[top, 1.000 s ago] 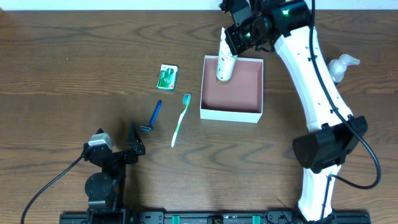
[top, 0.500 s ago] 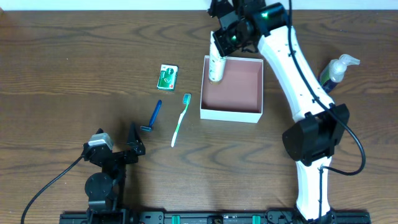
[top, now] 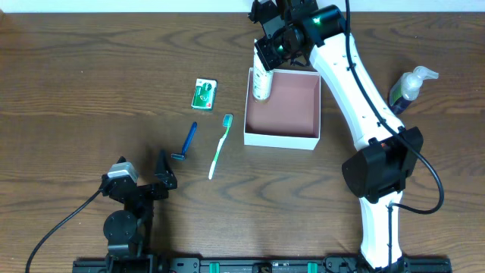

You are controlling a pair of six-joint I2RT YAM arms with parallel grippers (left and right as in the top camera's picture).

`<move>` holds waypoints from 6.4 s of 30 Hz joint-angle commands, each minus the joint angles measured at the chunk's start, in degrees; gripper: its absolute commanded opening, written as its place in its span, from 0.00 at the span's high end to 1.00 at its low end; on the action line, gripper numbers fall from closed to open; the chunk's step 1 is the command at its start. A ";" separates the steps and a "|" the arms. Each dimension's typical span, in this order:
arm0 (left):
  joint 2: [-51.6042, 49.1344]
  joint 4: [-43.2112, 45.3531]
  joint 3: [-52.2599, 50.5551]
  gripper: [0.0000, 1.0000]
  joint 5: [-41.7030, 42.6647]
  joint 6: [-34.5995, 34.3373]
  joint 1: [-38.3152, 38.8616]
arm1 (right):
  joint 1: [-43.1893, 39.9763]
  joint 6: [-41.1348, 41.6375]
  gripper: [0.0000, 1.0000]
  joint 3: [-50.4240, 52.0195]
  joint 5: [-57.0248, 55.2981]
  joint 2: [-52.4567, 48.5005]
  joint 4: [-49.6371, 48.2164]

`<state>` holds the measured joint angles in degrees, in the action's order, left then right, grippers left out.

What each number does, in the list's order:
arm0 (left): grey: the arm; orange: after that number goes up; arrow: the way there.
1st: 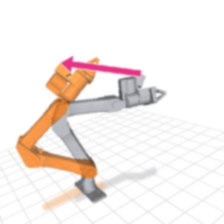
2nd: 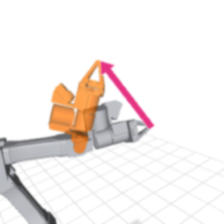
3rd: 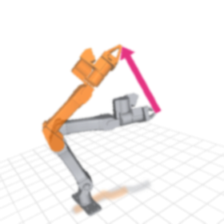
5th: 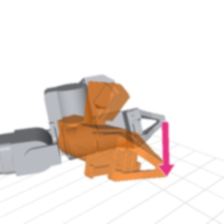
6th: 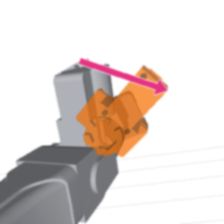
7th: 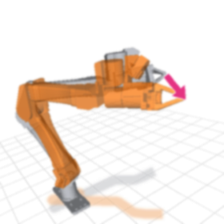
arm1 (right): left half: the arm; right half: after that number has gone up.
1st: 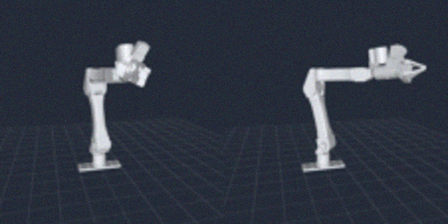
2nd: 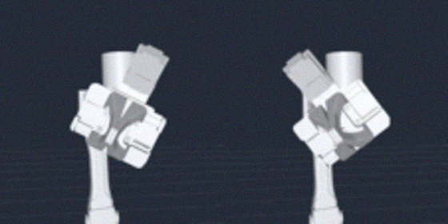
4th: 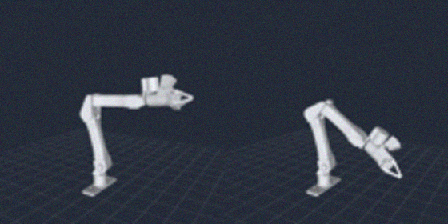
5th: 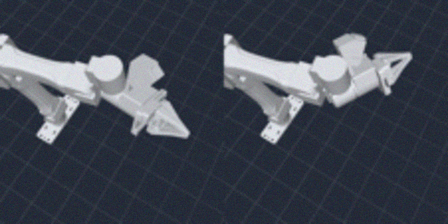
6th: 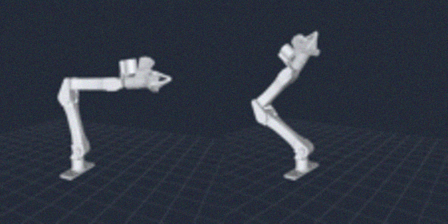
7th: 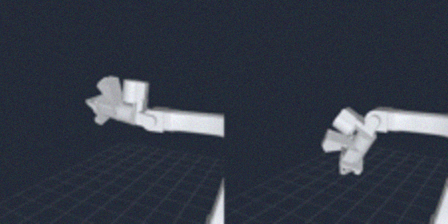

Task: Pack container
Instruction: 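Lower the tube upright into the box and open the right gripper, then move the right gripper to the foam soap bottle and grasp its pump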

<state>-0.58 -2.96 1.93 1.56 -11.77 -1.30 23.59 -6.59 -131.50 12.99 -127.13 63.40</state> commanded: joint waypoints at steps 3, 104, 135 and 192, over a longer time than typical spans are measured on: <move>0.31 -1.01 -1.66 0.02 0.20 0.35 -0.24 | 0.48 0.76 0.99 -0.70 0.31 0.44 -0.39; 0.31 -1.01 -1.66 0.02 0.20 0.35 -0.24 | -35.85 96.00 0.01 2.10 -18.86 7.98 18.38; 0.31 -1.01 -1.66 0.02 0.20 0.35 -0.24 | -38.97 95.69 0.12 5.84 -23.12 1.31 17.03; 0.31 -1.01 -1.66 0.02 0.20 0.35 -0.24 | -39.74 91.78 0.48 11.08 -15.54 1.33 9.01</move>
<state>-0.58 -2.96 1.93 1.56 -11.77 -1.30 -15.33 85.49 -120.55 -2.31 -125.23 72.36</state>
